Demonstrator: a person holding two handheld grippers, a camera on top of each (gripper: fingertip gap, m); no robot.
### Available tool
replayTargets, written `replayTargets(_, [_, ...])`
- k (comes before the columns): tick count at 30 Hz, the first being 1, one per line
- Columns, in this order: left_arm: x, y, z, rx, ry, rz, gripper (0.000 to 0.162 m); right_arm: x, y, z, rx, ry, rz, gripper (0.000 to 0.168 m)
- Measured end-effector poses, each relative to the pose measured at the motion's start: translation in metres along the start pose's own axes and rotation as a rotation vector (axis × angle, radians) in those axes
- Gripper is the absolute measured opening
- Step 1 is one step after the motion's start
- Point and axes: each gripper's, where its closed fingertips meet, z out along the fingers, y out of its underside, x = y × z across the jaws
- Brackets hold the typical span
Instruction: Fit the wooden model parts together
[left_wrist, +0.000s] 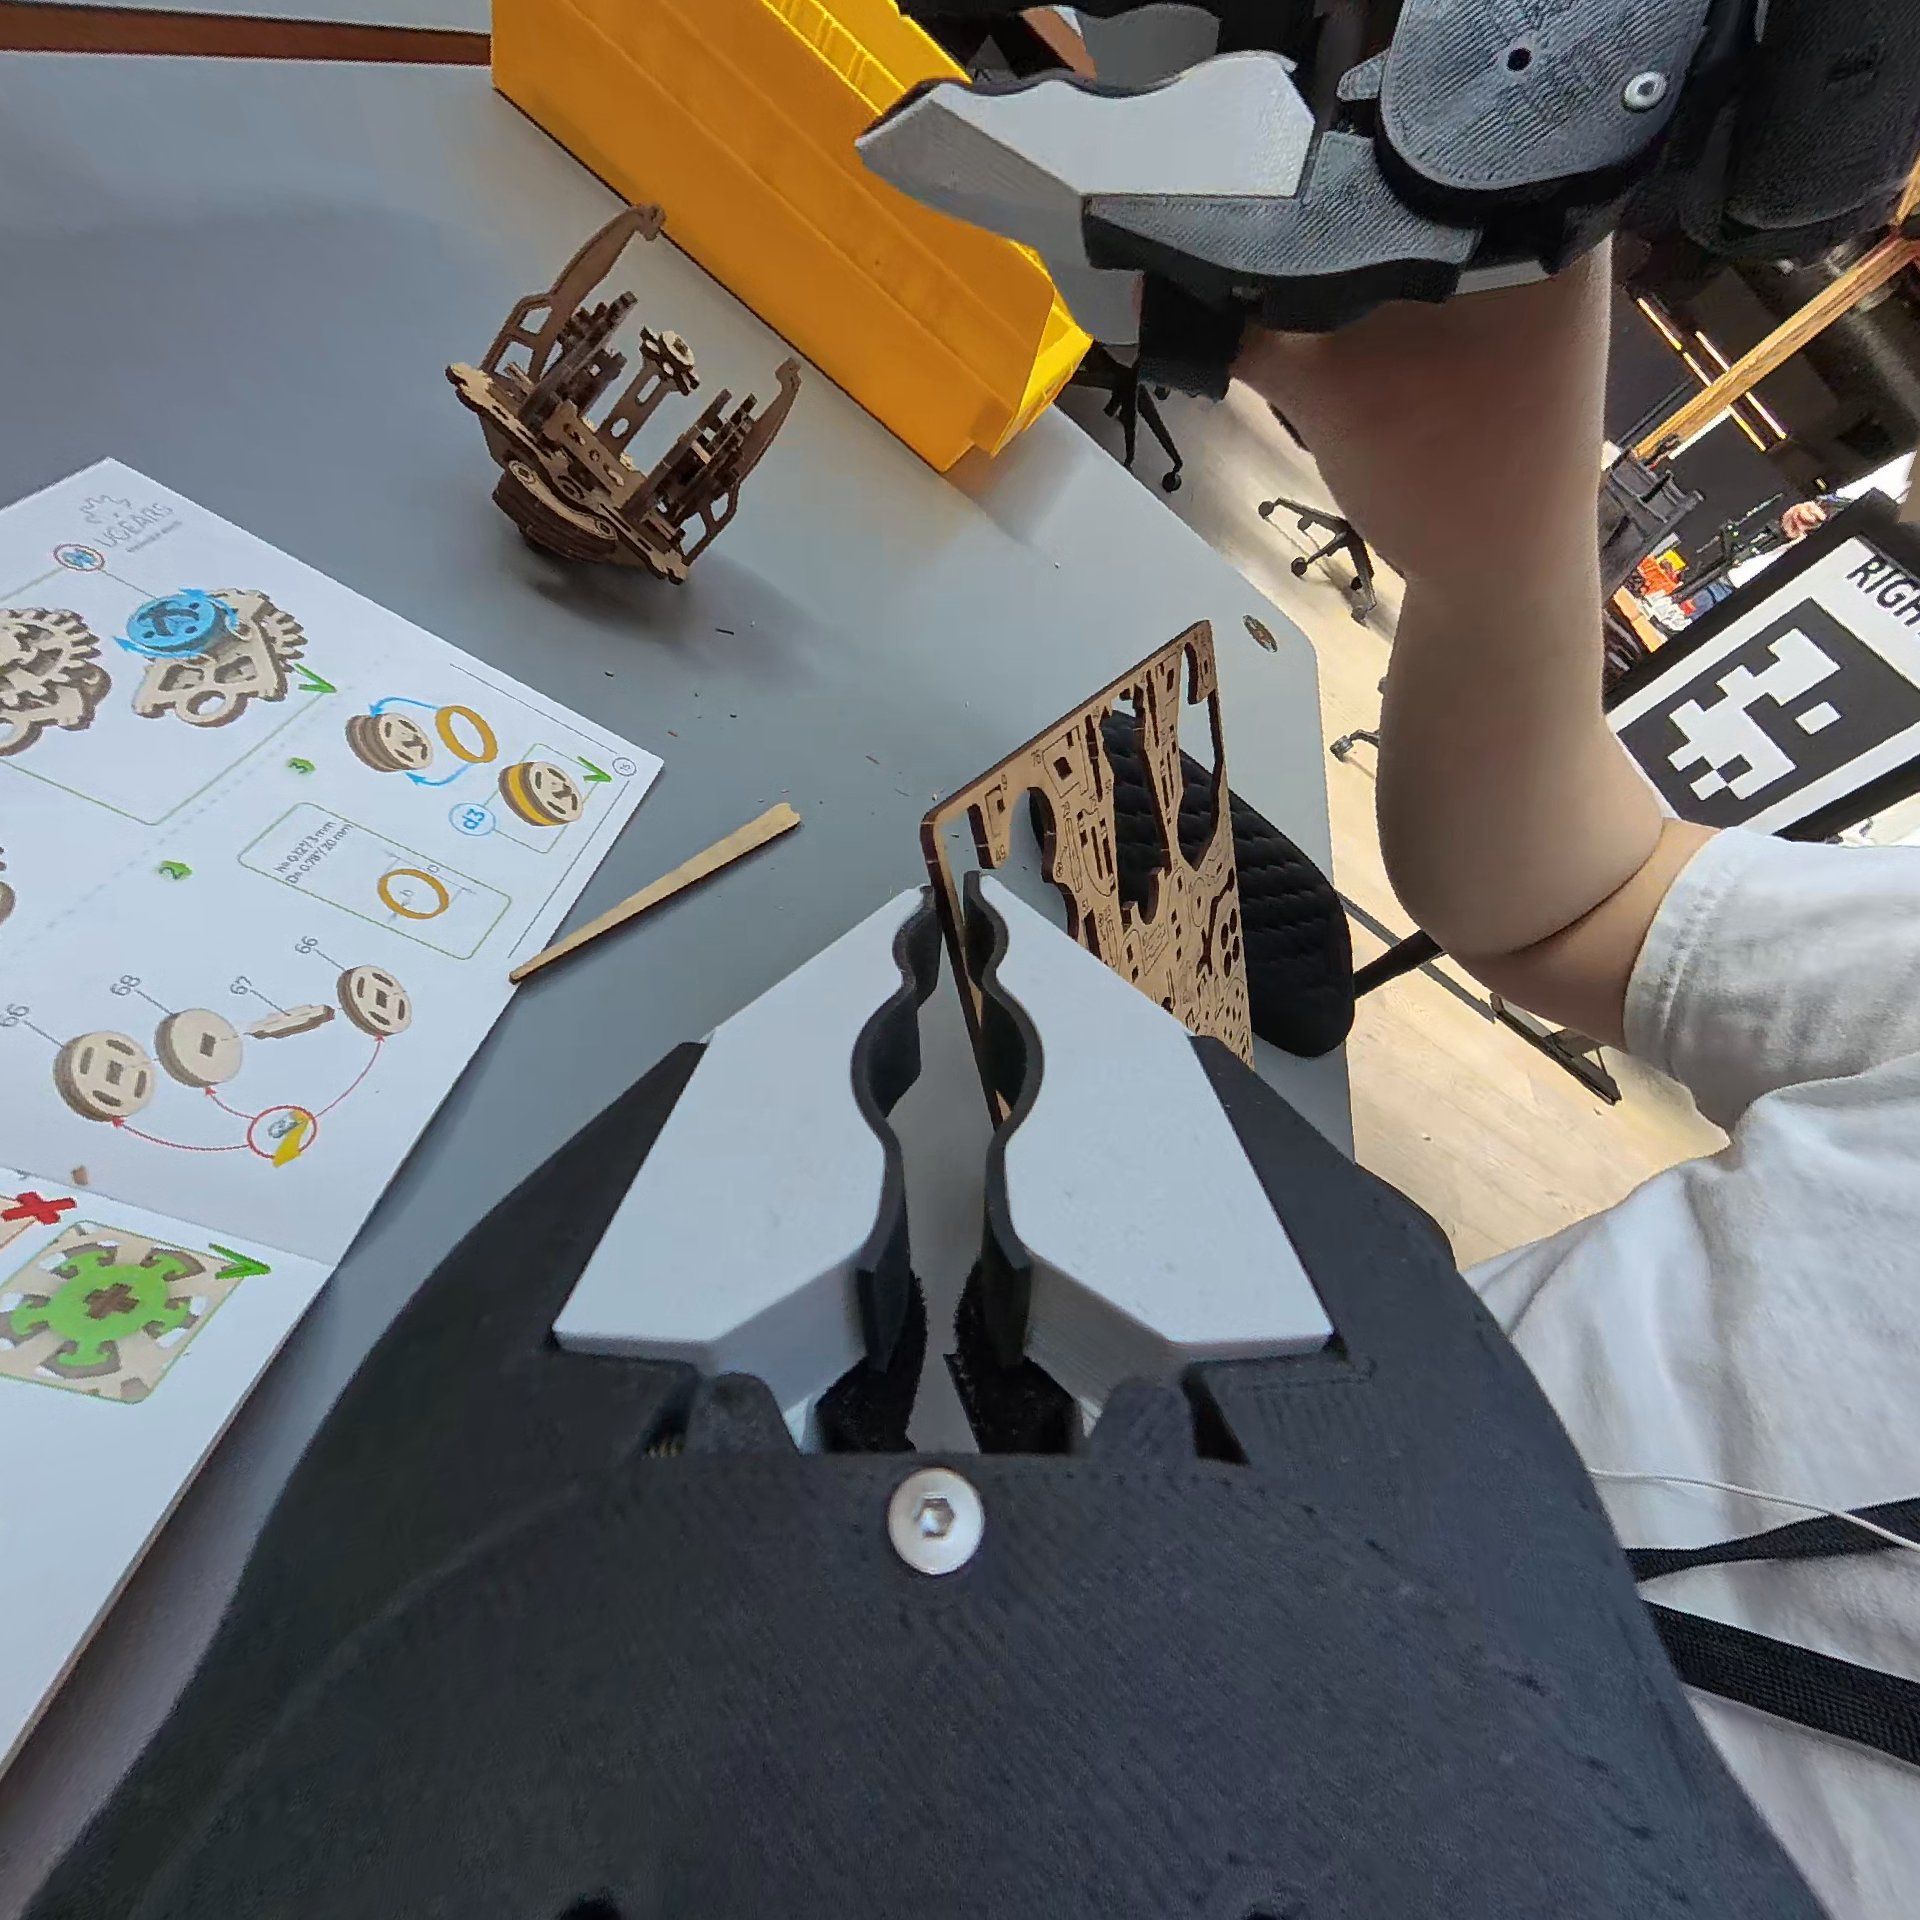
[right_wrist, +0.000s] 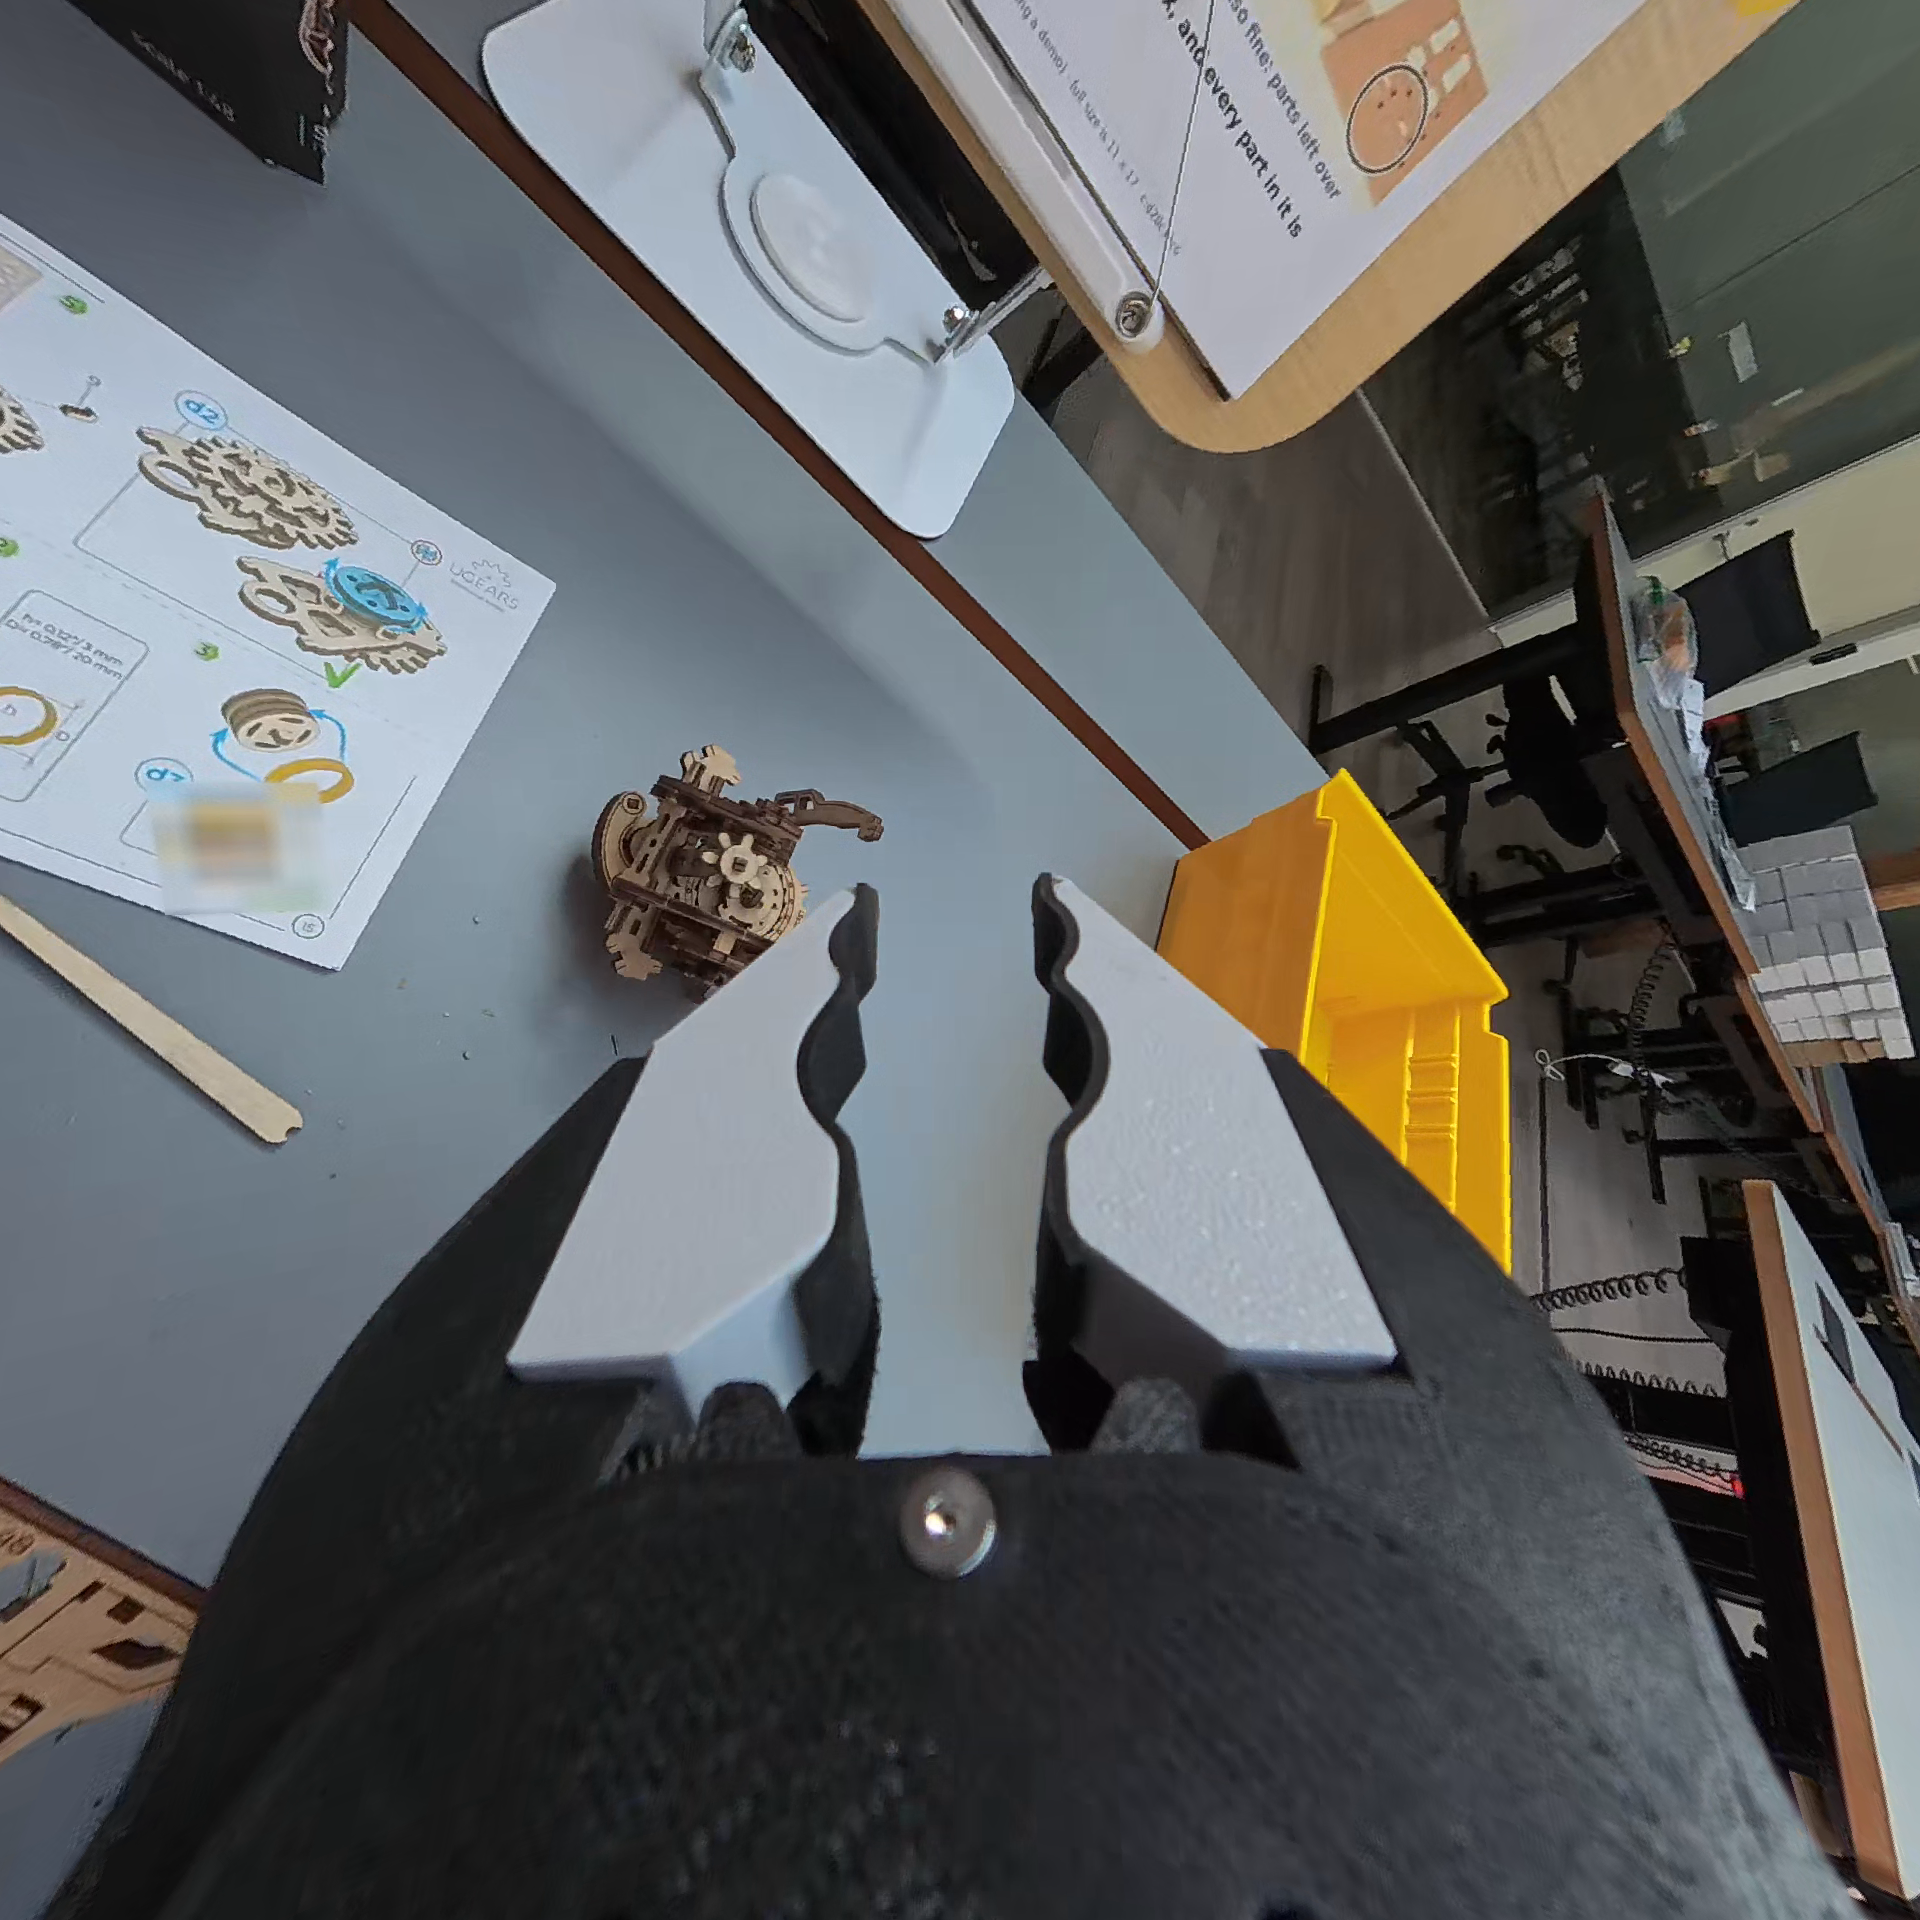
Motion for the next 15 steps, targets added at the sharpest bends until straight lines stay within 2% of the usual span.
replayTargets(1, [-0.0003, 0.0002, -0.0004, 0.001, -0.001, 0.0, 0.002, -0.001, -0.0009, -0.0006, 0.005, 0.006, -0.008, 0.029])
replayTargets(15, [-0.005, 0.004, 0.0016, -0.018, -0.019, -0.001, 0.002, -0.0048, 0.0003, -0.0002, 0.011, 0.018, -0.029, 0.029])
